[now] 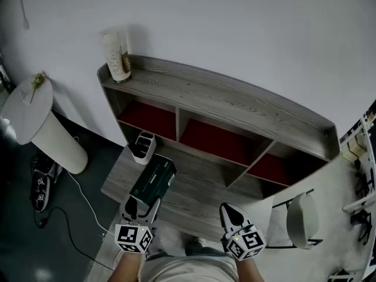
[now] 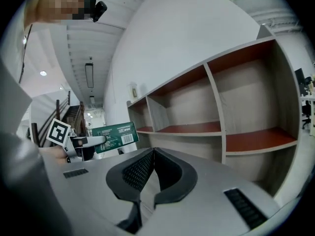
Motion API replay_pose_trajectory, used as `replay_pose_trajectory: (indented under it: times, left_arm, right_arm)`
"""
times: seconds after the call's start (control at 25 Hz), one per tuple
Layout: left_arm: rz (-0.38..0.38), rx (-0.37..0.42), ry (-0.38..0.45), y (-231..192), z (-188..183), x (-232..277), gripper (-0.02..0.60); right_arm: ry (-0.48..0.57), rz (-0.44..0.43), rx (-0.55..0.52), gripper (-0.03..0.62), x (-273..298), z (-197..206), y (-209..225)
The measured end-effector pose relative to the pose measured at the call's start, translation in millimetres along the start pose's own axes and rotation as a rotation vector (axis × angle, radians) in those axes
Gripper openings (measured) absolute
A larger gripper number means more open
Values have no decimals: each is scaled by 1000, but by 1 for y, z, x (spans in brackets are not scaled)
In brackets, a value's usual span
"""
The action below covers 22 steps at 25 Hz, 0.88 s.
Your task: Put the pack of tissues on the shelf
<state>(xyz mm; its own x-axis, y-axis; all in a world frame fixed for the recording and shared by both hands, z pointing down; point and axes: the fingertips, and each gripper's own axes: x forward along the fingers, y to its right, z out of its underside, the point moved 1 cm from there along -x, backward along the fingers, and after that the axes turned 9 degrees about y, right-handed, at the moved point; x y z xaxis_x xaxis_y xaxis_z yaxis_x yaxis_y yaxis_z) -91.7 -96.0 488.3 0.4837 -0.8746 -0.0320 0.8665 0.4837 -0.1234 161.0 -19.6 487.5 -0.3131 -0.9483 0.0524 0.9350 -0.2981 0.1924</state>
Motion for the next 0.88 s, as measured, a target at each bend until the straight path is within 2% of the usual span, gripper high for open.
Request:
replay_pose_trajectory:
  times: [0.28, 0.44, 0.68, 0.88]
  left_arm:
    - [-168, 3, 14, 0, -7, 20, 354]
    - [-235, 14, 22, -5, -15, 25, 354]
    - [-276, 26, 39, -21, -26, 40, 354]
    - [-258, 20, 44, -44, -31, 64, 354]
  right_arm:
    - [-24, -147, 15, 28, 34, -4, 35]
    - [-36, -198, 29, 28, 46, -3, 43]
    - [-47, -230, 37, 28, 65, -4, 45]
    - [-49, -199, 32, 28, 82, -8, 43]
